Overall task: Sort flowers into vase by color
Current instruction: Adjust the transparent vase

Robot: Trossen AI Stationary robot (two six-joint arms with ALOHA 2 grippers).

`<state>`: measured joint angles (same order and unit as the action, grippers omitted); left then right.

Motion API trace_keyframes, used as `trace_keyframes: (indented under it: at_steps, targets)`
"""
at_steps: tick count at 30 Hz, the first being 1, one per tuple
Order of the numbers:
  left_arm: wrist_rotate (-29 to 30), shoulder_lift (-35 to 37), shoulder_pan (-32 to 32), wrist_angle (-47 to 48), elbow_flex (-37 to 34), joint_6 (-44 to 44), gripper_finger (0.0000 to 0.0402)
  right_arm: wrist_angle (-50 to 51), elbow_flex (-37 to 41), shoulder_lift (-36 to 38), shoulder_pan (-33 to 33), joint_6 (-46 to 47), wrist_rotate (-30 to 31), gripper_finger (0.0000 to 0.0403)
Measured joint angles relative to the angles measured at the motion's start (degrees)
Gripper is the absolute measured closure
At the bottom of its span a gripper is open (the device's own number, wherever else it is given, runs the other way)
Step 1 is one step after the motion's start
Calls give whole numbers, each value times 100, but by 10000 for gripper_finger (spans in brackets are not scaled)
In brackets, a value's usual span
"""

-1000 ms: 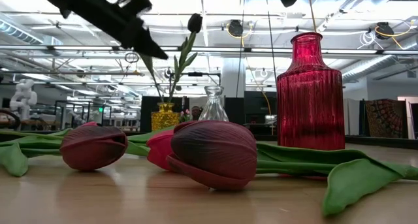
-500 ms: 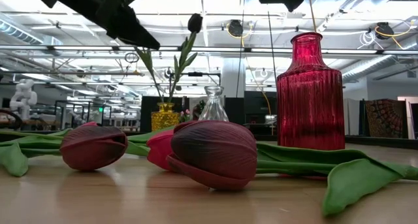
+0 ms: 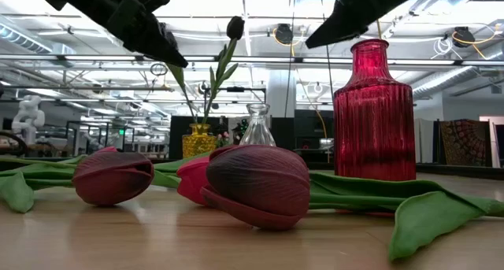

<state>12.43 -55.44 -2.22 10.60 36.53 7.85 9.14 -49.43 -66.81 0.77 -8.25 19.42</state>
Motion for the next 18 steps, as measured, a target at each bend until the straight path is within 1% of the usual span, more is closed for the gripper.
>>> trace_keyframes:
  at_steps: [2,4,8,9,11,14,18]
  targets:
    - [0,0,0,-9,2,48,262,-74,0,0,176,121,4,220]
    - [51,0,-1,-28,1,312,262,-121,0,0,310,206,4,220]
    - [698,0,-29,-561,1,890,262,14,0,2,467,373,-5,220]
    - [738,0,-66,-773,1,1033,262,73,0,2,497,402,-17,220]
    - [601,0,-166,-1015,44,1251,262,189,0,2,545,448,-22,220]
    - [323,-1,-327,-923,254,1352,262,347,0,-81,624,514,-24,220]
    - [256,1,-476,-556,341,1277,262,416,-4,-325,769,727,-27,220]
